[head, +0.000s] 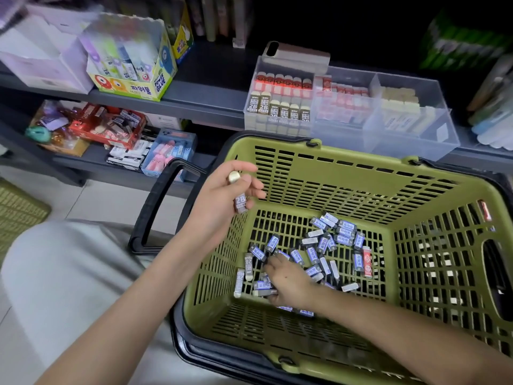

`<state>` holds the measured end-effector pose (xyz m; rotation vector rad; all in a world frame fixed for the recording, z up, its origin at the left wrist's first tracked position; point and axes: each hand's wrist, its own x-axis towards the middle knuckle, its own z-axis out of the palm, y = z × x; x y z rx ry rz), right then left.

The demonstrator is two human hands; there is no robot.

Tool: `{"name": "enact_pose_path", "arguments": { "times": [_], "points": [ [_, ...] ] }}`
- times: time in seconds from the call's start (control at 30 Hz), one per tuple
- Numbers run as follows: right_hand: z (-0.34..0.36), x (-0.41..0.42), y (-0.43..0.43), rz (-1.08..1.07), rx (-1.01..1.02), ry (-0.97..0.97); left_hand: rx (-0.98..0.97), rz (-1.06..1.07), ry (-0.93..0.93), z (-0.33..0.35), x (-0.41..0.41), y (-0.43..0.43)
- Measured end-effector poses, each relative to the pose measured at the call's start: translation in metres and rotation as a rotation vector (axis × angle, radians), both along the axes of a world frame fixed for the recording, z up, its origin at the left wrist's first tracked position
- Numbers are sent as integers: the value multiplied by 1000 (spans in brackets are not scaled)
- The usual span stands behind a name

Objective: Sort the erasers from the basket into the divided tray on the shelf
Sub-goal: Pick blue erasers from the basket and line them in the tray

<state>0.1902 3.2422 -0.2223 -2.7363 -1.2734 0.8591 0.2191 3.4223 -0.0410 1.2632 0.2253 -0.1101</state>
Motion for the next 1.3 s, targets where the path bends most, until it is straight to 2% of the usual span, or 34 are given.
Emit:
{"name": "enact_pose_path", "arguments": {
  "times": [0.07, 0.13, 0.27, 0.37, 0.43, 0.5, 0.57, 0.63, 0.73, 0.8, 0.93, 1.0, 1.07, 1.17, 1.2, 1.23, 1.3],
  "points": [
    [9, 5, -10, -130, 87, 54, -6, 2, 38, -1, -1, 0],
    [29, 10, -18, -322, 261, 144, 17, 13, 115, -4, -1, -1],
    [96, 21, -23, -739, 618, 293, 67, -40, 376, -8, -3, -15],
    [143, 26, -15, -895, 876, 287, -56, -141, 480, -8, -5, -31],
    [165, 31, -4, -970, 925, 304, -209, -158, 469, -7, -5, -44],
    [178, 36, 5, -953, 870, 269, -318, -111, 442, -5, -4, -56],
    [187, 39, 8, -794, 771, 165, -354, -32, 421, -6, -1, -62],
    [193, 41, 6, -714, 749, 213, -352, -18, 438, -8, 1, -58],
    [200, 48, -4, -777, 885, 509, -440, -120, 505, -7, 2, -45],
    [201, 51, -7, -833, 968, 610, -458, -152, 513, -8, 2, -37],
    [194, 53, -4, -850, 1076, 453, -457, -59, 525, -2, 2, -30],
    [183, 53, -2, -897, 1224, 521, -453, -38, 472, 4, 2, -24],
    [156, 51, 2, -929, 1146, 524, -477, 5, 399, 11, 4, -15],
    [93, 30, 14, -700, 524, 465, -585, 6, 291, 18, 5, 0],
    [72, 21, 20, -655, 386, 441, -629, -16, 256, 19, 5, 3],
    [56, 13, 26, -660, 317, 427, -668, -38, 229, 20, 4, 6],
    [35, 1, 40, -730, 307, 372, -712, -56, 205, 19, 2, 8]
  ]
}}
